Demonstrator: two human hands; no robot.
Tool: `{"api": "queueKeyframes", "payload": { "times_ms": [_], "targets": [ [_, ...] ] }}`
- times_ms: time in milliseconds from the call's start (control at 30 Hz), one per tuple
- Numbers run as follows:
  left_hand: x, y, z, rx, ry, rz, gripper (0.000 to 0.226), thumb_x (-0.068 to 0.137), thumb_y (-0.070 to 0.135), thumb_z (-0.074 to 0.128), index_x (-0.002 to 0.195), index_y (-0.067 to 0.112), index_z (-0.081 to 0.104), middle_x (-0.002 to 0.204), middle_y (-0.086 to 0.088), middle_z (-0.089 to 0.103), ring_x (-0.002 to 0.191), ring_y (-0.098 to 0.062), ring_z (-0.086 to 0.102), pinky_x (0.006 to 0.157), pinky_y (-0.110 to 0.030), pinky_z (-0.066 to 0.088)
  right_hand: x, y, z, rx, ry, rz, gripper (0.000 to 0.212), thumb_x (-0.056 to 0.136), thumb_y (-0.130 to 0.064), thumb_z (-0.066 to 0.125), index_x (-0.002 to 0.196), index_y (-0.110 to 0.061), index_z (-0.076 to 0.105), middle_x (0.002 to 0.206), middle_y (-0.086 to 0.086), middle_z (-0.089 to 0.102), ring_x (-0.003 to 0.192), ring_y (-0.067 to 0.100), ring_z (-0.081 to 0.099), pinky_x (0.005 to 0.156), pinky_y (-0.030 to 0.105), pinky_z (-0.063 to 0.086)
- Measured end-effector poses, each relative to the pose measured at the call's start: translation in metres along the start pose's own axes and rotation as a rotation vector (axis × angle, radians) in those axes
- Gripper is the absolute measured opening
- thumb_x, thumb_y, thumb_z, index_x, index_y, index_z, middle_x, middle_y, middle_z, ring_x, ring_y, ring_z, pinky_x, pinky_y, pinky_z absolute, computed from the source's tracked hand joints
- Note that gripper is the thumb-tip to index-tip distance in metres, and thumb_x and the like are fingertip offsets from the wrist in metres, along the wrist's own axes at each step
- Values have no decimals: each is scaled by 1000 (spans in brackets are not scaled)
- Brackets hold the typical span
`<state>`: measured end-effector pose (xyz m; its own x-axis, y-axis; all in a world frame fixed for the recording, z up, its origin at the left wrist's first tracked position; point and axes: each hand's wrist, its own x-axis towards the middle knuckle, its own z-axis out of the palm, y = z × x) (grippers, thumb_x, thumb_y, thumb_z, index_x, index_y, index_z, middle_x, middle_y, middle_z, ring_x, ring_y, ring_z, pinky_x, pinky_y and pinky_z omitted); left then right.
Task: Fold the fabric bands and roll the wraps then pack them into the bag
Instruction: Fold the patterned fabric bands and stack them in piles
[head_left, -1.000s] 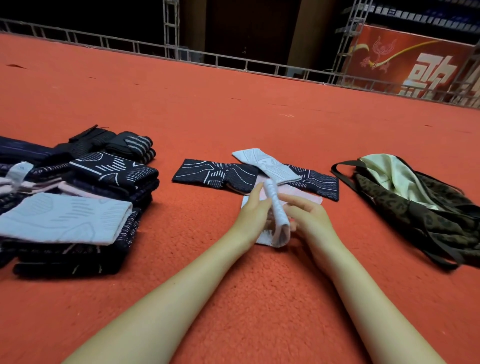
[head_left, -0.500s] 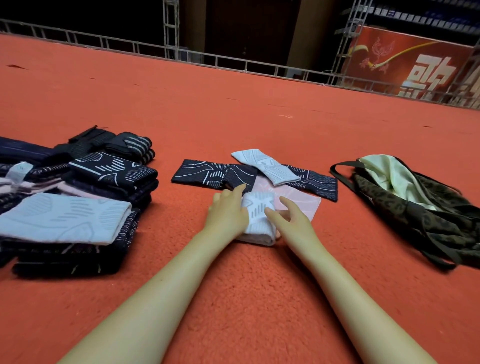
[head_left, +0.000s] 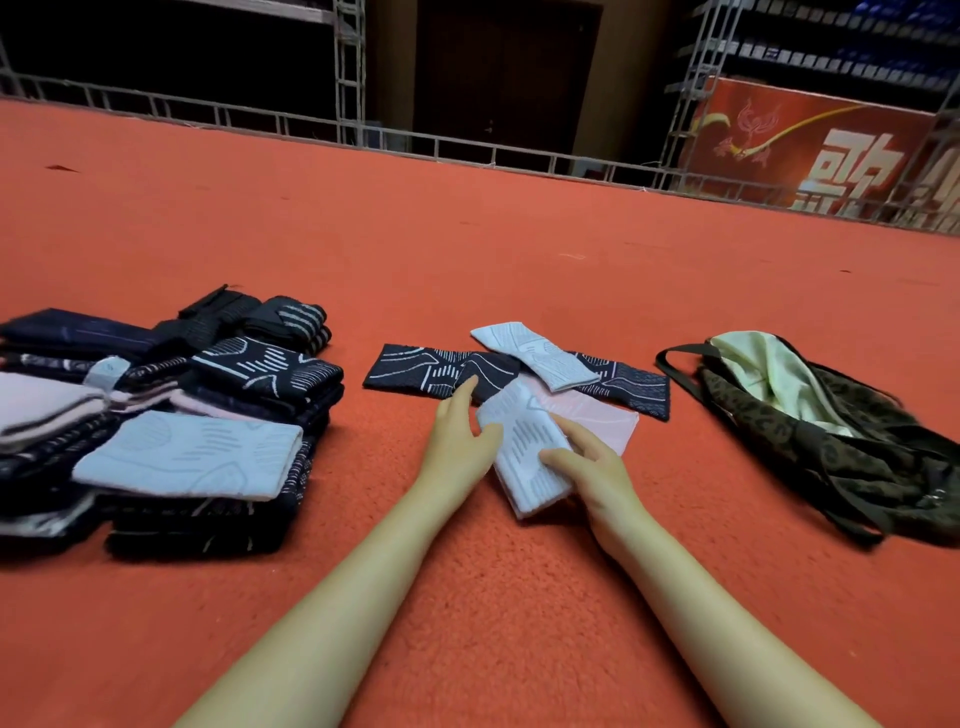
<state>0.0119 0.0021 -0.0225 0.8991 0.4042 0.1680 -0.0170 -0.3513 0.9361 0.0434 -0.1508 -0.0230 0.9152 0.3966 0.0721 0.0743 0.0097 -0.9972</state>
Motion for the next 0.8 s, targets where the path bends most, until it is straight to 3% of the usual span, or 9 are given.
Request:
{"api": "queueKeyframes", "payload": {
  "times_ms": [133, 267, 400, 467, 533, 600, 667, 733, 800],
  "targets": [
    [-20, 29, -36, -25, -59, 101, 64, 81, 26, 58, 141, 20, 37, 134, 0, 47, 123, -11, 44, 104, -25, 35, -21, -27, 7, 61, -161, -32, 44, 67, -11, 57, 109, -17, 68, 102, 5, 72, 91, 14, 65, 78, 26, 52],
    [-43, 55, -90, 80, -13, 249, 49, 89, 11, 59, 135, 20, 45, 120, 12, 53, 111, -6, 49, 80, -1, 33, -20, -62, 36, 103, -238, -66, 45, 71, -12, 60, 116, -13, 65, 112, 10, 68, 96, 18, 64, 86, 31, 50],
    [-57, 61, -151, 171, 249, 347, 52, 87, 7, 55, 137, 18, 43, 133, 0, 50, 121, -12, 46, 93, -12, 30, -15, -81, 93, 97, -175, -95, 37, 78, -13, 66, 114, -22, 62, 117, 7, 64, 97, 17, 62, 77, 29, 52],
    [-65, 58, -180, 205, 365, 302, 52, 88, 7, 52, 138, 19, 42, 135, -4, 47, 123, -15, 44, 98, -18, 30, -17, -83, 128, 28, -205, -99, 46, 72, -21, 67, 117, -27, 58, 115, 3, 60, 98, 16, 59, 73, 26, 53],
    [-74, 48, -204, 263, 445, 247, 52, 89, 8, 51, 138, 20, 41, 135, -8, 44, 121, -17, 43, 95, -17, 28, -20, -81, 162, -49, -213, -126, 61, 67, -24, 68, 125, -24, 53, 118, 2, 57, 105, 16, 57, 86, 29, 52],
    [-83, 37, -221, 328, 487, 222, 52, 89, 8, 51, 139, 20, 41, 133, -10, 41, 115, -16, 43, 90, -13, 25, -23, -76, 189, -121, -184, -188, 59, 74, -13, 72, 130, -18, 51, 115, -3, 57, 104, 13, 54, 88, 22, 45],
    [-90, 21, -231, 446, 502, 185, 50, 89, 10, 52, 137, 20, 44, 133, -10, 38, 117, -19, 42, 97, -18, 27, -23, -68, 209, -168, -152, -210, 51, 78, -6, 70, 126, -13, 54, 107, -4, 58, 97, 11, 54, 82, 18, 43],
    [-96, 3, -234, 672, 463, 115, 44, 87, 17, 56, 131, 21, 53, 136, -9, 38, 126, -29, 36, 103, -35, 31, -24, -56, 223, -242, -140, -200, 47, 72, -17, 72, 117, -10, 61, 103, 2, 62, 94, 16, 57, 82, 24, 44],
    [-102, -10, -230, 913, 398, 110, 32, 85, 26, 57, 116, 23, 66, 137, -6, 45, 125, -30, 37, 100, -41, 34, -24, -41, 226, -413, -130, -240, 51, 60, -39, 64, 105, -14, 68, 96, 3, 63, 92, 18, 56, 81, 28, 43]
  ]
}}
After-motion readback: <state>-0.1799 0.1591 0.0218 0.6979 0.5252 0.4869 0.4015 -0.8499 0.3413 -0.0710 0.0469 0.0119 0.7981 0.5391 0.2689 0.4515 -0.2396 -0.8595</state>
